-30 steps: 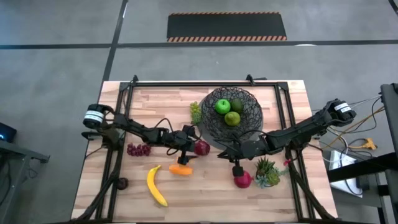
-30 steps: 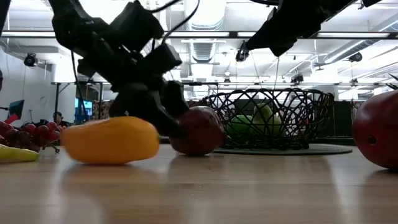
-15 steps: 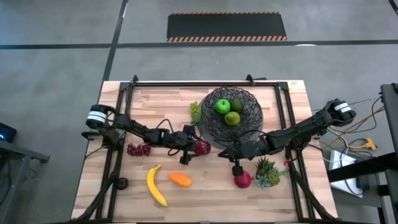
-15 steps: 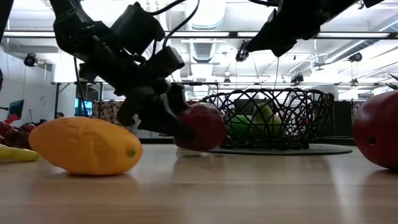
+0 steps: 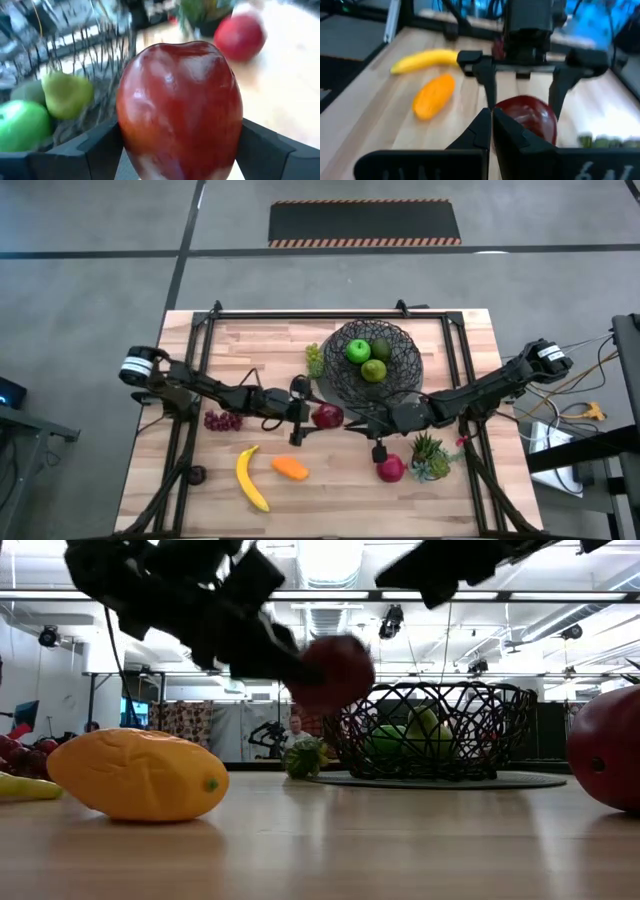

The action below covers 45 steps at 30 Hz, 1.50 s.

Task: Build produce basket
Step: Put the red apple into the wire basket

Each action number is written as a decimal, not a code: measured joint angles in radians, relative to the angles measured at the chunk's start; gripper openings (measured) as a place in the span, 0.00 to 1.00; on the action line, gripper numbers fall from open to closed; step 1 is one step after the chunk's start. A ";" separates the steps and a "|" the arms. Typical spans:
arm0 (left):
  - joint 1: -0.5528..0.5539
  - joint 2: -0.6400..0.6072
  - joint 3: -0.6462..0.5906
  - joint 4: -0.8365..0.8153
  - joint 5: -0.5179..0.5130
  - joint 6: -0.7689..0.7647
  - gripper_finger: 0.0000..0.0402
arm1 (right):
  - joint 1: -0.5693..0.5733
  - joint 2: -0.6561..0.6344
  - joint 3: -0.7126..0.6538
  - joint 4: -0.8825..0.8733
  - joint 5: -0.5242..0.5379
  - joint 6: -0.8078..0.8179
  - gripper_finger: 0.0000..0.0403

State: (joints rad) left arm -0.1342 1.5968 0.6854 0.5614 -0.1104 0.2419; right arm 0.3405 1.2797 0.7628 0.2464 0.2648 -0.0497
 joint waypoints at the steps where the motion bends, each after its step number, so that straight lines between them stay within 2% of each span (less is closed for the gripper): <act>1: -0.008 -0.011 -0.011 0.025 0.000 0.000 0.73 | 0.000 0.000 -0.007 0.035 0.000 -0.025 0.02; 10: -0.072 -0.047 -0.132 0.381 -0.051 0.008 0.73 | -0.018 0.001 -0.146 0.473 -0.001 -0.136 0.02; 15: -0.077 -0.032 -0.137 0.437 -0.052 0.019 0.73 | -0.027 0.001 -0.183 0.603 -0.002 -0.108 0.04; 18: -0.077 -0.029 -0.138 0.440 -0.052 0.028 0.73 | -0.027 0.001 -0.179 0.604 -0.003 -0.098 0.10; 22: -0.077 -0.029 -0.138 0.466 -0.052 0.051 0.73 | -0.034 0.016 -0.166 0.614 -0.002 -0.073 0.22; 27: -0.077 -0.029 -0.137 0.485 -0.036 0.054 0.73 | -0.047 0.106 -0.152 0.737 -0.002 -0.102 0.37; 31: -0.077 -0.029 -0.137 0.503 -0.027 0.054 0.73 | -0.054 0.179 -0.141 0.830 -0.002 -0.135 0.42; 36: -0.077 -0.029 -0.137 0.511 -0.017 0.055 0.73 | -0.058 0.206 -0.127 0.868 -0.002 -0.153 0.39; 45: -0.077 -0.029 -0.137 0.544 -0.005 0.054 0.74 | -0.058 0.208 -0.128 0.869 -0.010 -0.153 0.22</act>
State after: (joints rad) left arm -0.2115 1.5677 0.5480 1.1050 -0.1150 0.2960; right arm 0.2825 1.4879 0.6350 1.1152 0.2551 -0.2031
